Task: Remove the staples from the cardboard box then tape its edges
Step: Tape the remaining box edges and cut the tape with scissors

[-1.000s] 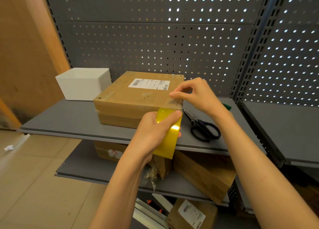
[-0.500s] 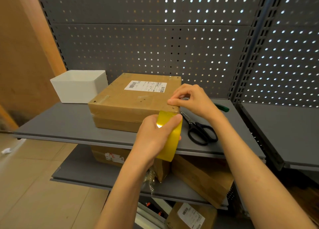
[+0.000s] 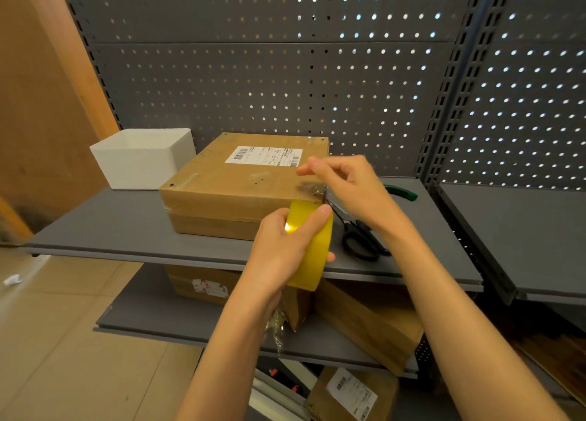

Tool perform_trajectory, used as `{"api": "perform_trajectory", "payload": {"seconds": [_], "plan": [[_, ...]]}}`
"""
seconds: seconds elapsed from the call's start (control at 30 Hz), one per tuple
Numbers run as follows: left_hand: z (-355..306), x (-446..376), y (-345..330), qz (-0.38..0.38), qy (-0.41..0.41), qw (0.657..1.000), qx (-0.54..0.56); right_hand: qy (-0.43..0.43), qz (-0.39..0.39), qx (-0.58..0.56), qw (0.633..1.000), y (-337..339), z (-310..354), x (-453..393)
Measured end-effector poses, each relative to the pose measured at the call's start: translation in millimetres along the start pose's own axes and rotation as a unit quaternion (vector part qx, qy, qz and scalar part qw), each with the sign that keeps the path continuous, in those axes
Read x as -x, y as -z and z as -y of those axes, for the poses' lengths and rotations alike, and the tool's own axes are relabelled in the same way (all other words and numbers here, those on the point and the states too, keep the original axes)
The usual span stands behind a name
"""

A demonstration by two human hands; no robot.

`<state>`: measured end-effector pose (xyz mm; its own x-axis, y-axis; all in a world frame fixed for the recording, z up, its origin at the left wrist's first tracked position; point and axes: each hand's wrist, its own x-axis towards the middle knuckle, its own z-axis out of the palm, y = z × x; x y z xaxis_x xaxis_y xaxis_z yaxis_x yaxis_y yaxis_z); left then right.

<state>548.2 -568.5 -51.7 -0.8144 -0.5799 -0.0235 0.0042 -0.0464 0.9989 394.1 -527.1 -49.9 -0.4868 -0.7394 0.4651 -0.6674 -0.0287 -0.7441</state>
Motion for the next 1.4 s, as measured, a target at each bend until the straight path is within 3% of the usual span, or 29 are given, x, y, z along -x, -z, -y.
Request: {"api": "perform_trajectory", "payload": {"seconds": [0.1, 0.3, 0.6, 0.8, 0.93, 1.1, 1.27, 1.4], "plan": [[1.8, 1.4, 1.2, 0.009, 0.002, 1.000, 0.006, -0.047, 0.096, 0.007, 0.994, -2.9, -4.8, 14.0], [8.3, 0.0, 3.5, 0.002, -0.007, 1.000, 0.014, 0.003, 0.127, 0.038, 0.991, -7.9, -9.8, 23.2], [18.2, 9.1, 2.8, -0.011, 0.032, 0.999, -0.003, 0.008, 0.110, 0.074, 0.991, -9.5, -12.4, 22.0], [14.9, 17.5, 12.3, 0.040, 0.044, 0.998, -0.008, 0.006, 0.097, 0.086, 0.992, -12.7, -13.2, 21.4], [22.4, 21.1, 10.6, 0.002, 0.014, 1.000, -0.026, 0.006, 0.083, 0.073, 0.994, -13.1, -9.5, 24.8], [30.0, 21.5, 9.1, -0.028, 0.044, 0.997, -0.065, 0.003, 0.091, 0.109, 0.990, -11.3, -2.8, 25.7], [34.6, 24.3, 6.5, -0.039, 0.047, 0.997, -0.038, 0.002, 0.103, 0.125, 0.987, -13.1, -2.0, 26.5], [33.5, 25.8, 8.8, -0.090, 0.036, 0.995, -0.034, -0.019, 0.094, 0.093, 0.991, -13.8, -1.5, 25.9]]}}
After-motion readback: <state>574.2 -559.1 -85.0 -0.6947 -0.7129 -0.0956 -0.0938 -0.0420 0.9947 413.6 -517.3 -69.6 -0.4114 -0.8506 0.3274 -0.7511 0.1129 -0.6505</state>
